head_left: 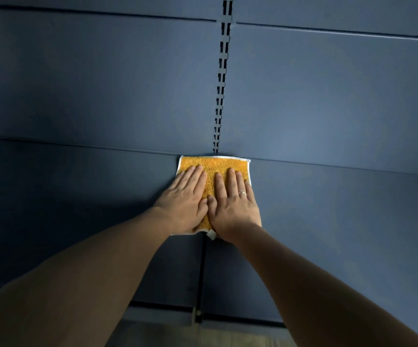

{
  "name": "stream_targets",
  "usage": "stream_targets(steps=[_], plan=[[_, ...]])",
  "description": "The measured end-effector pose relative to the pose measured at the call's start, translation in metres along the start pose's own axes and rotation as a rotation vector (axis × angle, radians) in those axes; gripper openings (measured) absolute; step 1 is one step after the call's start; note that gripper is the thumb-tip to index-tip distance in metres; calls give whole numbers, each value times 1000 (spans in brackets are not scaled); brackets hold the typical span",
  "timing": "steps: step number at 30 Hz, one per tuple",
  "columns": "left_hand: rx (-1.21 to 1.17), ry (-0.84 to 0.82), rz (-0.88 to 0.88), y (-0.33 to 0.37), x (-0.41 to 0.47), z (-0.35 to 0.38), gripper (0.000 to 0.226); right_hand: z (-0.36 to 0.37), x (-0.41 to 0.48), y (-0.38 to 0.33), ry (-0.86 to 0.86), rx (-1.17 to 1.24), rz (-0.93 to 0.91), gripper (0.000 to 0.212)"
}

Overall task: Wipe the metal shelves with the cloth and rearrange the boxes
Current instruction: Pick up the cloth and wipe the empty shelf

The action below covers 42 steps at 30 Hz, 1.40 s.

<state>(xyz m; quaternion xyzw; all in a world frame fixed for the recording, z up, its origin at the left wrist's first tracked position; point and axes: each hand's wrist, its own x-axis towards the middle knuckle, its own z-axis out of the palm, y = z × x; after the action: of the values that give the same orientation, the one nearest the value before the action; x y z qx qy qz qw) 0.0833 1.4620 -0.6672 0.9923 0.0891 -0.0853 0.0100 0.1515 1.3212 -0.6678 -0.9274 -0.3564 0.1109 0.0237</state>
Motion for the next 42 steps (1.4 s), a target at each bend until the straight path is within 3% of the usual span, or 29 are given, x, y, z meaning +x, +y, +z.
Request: stream_targets(steps=[5, 12, 24, 26, 30, 35, 42], plan=[[-13, -21, 7, 19, -51, 5, 83, 10, -55, -10, -20, -3, 17, 76], [12, -105, 57, 39, -110, 1, 72, 13, -121, -17, -103, -15, -1, 76], [-28, -333, -73, 66, -113, -33, 67, 5, -119, -23, -223, -27, 28, 71], [-27, -324, -63, 66, -111, -35, 67, 7, -118, -22, -217, -20, 18, 68], [-73, -225, -32, 62, -110, -23, 69, 9, -127, -19, -146, -19, -8, 85], [-84, -53, 41, 40, -114, 13, 76, 22, -125, -34, -32, -9, 68, 78], [-97, -25, 66, 6, -132, 19, 81, 24, -125, -78, -55, -10, 115, 76]])
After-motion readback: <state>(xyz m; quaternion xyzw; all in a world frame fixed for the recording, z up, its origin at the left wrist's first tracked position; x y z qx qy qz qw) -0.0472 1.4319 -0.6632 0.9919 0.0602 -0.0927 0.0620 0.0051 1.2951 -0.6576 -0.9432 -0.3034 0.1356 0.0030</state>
